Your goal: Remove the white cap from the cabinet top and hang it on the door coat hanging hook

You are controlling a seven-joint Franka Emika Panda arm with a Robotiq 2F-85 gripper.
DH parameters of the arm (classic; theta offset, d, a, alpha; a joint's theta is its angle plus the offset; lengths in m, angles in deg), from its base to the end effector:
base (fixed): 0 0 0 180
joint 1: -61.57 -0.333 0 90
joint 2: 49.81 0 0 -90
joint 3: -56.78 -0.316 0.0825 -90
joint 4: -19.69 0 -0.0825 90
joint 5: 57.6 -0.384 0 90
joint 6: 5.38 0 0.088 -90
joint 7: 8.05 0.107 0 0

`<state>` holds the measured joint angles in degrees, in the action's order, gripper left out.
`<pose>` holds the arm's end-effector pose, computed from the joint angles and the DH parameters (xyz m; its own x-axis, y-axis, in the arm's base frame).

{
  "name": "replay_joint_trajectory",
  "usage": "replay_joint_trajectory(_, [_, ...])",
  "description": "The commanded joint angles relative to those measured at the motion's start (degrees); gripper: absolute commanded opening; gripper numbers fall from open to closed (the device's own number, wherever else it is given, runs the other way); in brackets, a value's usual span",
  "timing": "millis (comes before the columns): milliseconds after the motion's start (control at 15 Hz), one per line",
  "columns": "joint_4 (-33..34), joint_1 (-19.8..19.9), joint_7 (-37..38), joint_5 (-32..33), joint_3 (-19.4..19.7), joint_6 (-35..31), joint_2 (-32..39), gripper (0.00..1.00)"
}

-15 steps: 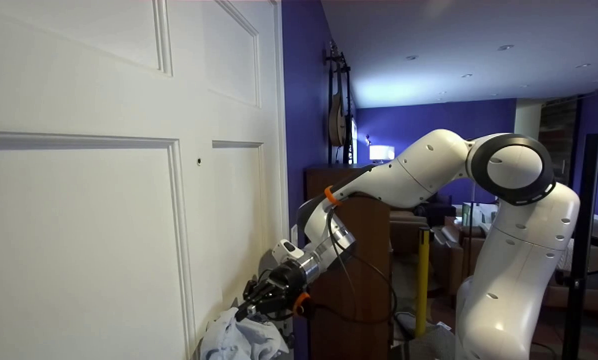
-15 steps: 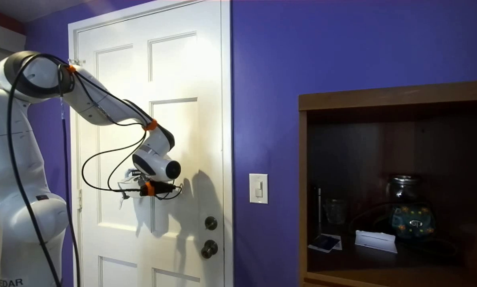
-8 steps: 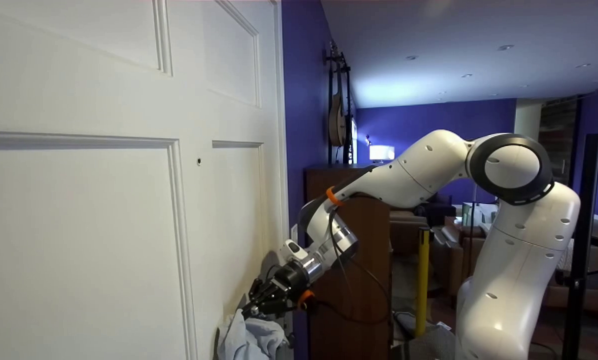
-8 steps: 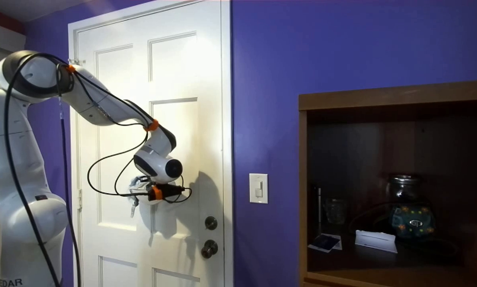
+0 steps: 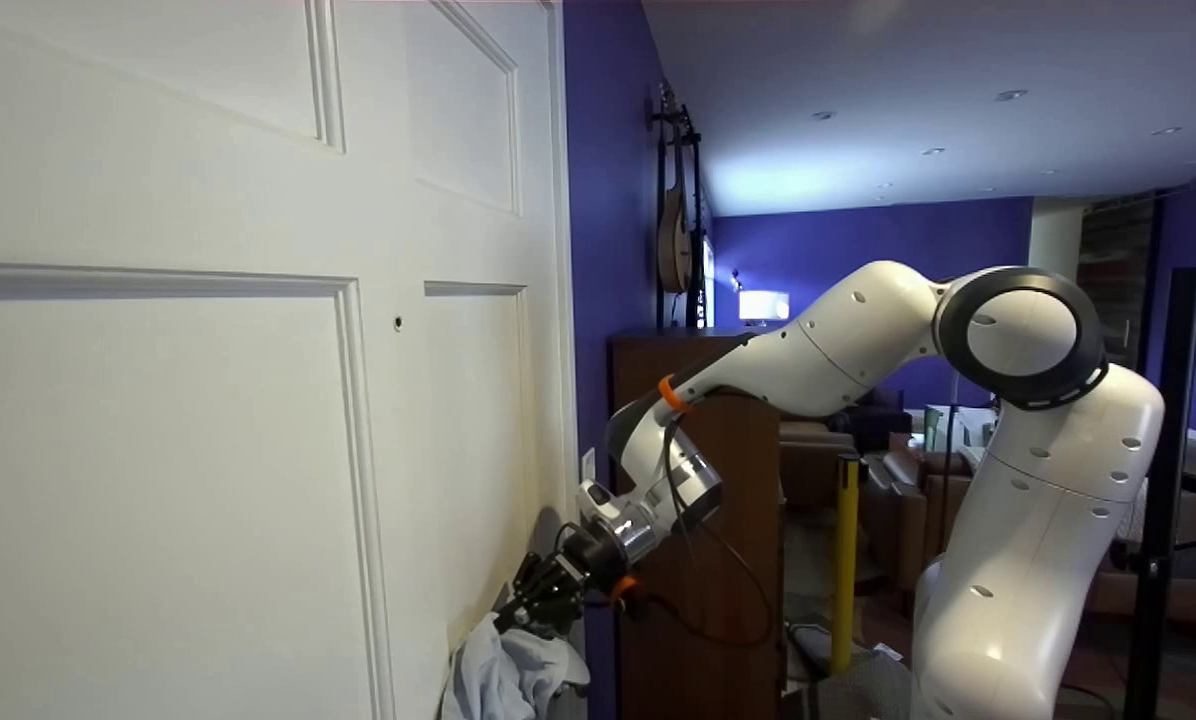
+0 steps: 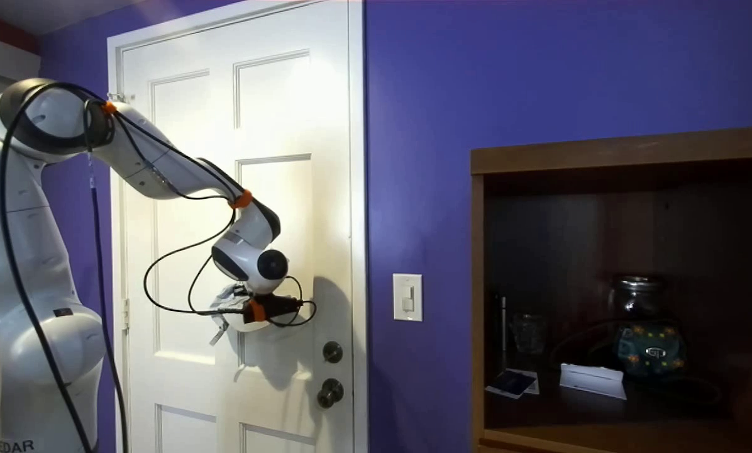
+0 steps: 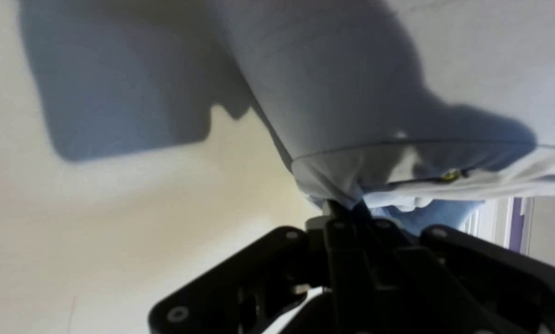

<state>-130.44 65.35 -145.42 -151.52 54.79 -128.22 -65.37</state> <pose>0.4234 0.0286 0.3578 0.0648 0.3585 0.9313 0.8889 -0.4448 0.1094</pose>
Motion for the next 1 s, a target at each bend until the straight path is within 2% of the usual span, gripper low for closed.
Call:
replay_joint_trajectory(0, [-1.65,0.10,-0.15,-0.37,0.08,-3.28,-1.41,0.01])
replay_joint_trajectory(600, [-4.02,-0.25,0.55,-0.72,0.12,-6.54,-0.38,0.01])
replay_joint_trajectory(933, [-4.96,-0.51,8.25,5.42,0.42,-2.36,-3.17,0.01])
